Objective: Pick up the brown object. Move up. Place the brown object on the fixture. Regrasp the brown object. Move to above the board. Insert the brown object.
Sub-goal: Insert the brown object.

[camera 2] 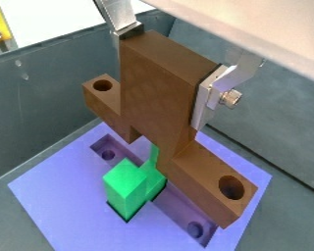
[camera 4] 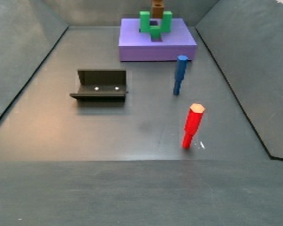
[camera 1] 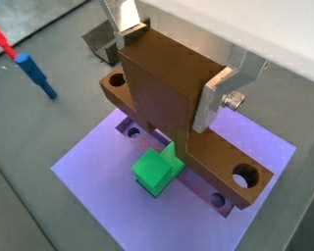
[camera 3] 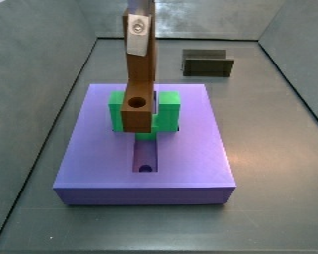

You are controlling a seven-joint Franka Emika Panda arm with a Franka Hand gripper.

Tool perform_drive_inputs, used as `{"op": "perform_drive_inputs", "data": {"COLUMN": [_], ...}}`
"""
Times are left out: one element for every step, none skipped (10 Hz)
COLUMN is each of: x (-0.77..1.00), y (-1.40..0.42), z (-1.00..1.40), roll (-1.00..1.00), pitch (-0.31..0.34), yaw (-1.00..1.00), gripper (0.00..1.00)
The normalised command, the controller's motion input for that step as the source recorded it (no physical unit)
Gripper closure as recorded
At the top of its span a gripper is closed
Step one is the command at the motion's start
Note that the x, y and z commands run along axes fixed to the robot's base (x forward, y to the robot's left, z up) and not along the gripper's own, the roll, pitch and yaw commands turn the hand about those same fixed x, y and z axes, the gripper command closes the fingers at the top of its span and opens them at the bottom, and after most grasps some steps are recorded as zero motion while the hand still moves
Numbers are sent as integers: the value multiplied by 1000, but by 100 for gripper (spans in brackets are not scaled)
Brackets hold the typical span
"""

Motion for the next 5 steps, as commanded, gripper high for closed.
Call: {"op": "perform_drive_inputs", "data": {"x": [226, 534, 71, 0, -63], "y": [-223, -117, -57, 0, 0], "z": [-109, -154, -200, 0, -34], "roll": [261, 197, 230, 39, 0], "pitch": [-29, 10, 57, 37, 0], "yaw": [160, 14, 31, 0, 0], "gripper": [100, 100, 100, 100, 100]}}
